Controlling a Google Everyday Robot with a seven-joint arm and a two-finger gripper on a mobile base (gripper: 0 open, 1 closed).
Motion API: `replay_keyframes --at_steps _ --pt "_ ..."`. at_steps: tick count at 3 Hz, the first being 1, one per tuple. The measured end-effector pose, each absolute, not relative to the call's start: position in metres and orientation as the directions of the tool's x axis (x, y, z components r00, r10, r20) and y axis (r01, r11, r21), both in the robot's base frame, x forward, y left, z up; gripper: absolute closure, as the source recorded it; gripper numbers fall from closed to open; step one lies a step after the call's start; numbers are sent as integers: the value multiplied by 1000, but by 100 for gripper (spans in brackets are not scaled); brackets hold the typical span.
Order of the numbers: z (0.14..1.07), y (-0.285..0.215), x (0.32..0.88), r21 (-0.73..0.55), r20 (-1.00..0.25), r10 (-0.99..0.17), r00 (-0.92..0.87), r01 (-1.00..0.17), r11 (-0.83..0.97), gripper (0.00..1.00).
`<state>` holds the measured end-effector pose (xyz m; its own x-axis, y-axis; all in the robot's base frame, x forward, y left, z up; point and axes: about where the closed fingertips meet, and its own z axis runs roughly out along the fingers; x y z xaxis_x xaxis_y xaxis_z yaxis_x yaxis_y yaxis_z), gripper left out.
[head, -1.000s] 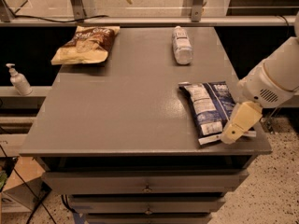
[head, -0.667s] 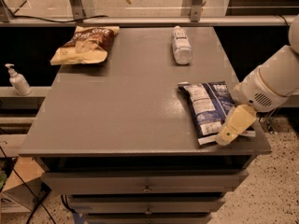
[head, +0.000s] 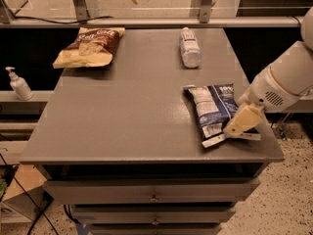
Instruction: Pick blue chip bag
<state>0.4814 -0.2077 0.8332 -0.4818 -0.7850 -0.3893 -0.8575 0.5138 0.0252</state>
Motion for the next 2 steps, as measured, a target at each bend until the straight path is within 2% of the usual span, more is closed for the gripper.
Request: replay_keyframes --at_steps 2 --pt "898 -197 496 -90 -408 -824 -393 -881 464 86"
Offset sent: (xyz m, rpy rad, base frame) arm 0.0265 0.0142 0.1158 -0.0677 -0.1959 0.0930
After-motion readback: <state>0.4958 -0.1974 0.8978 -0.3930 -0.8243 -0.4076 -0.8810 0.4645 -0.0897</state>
